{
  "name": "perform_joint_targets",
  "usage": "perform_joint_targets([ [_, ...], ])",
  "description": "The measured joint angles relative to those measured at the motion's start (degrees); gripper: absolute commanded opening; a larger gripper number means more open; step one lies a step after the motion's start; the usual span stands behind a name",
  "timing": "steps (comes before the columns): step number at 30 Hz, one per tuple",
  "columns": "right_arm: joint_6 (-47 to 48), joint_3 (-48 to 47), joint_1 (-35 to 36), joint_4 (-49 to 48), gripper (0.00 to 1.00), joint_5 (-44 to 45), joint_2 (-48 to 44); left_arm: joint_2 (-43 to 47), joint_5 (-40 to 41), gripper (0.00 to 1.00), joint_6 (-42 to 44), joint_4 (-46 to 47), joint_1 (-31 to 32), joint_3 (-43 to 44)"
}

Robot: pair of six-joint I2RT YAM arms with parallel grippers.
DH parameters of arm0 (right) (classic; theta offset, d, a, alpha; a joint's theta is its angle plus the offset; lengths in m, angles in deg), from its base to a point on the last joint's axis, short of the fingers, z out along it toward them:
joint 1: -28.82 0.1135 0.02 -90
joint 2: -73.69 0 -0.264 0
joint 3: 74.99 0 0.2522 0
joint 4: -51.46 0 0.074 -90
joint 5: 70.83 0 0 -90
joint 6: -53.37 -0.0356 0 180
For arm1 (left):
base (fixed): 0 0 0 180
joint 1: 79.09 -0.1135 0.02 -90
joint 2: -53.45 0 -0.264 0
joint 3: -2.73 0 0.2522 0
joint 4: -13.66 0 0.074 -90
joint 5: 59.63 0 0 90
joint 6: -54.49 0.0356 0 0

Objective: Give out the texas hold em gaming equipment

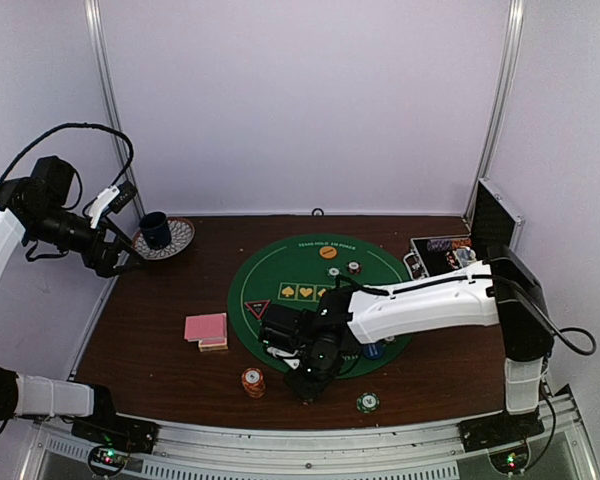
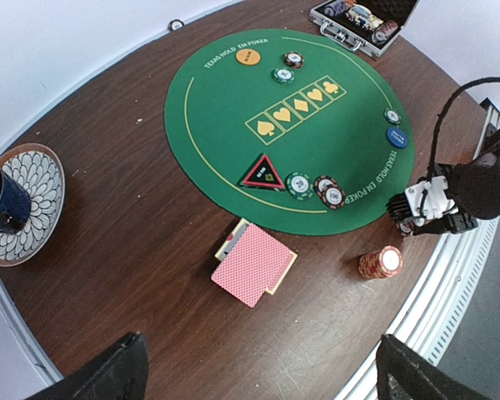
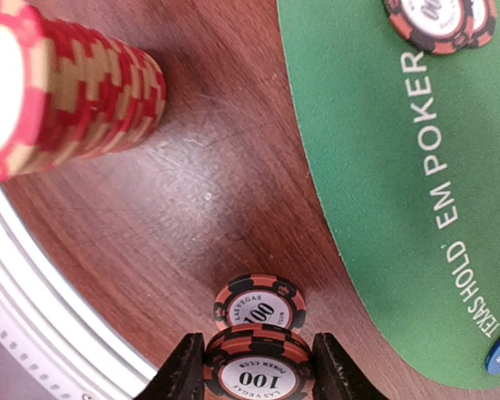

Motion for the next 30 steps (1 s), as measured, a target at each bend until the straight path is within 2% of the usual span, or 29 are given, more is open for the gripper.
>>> perform_joint_targets([
  [11,0.0,-0.6,-0.9,0.9,0.41,0.3,-1.6,0.0,0.0,0.97,0.0,0.0,0.0,0.0],
  [21,0.0,7.5,-12.4,-0.3,0.40,2.0,-6.6,0.1,0.0,0.98,0.0,0.0,0.0,0.0],
  [30,0.8,9.2,-14.6,-2.4,0.39,2.2,-6.1,0.5,0.0,0.98,0.0,0.0,0.0,0.0],
])
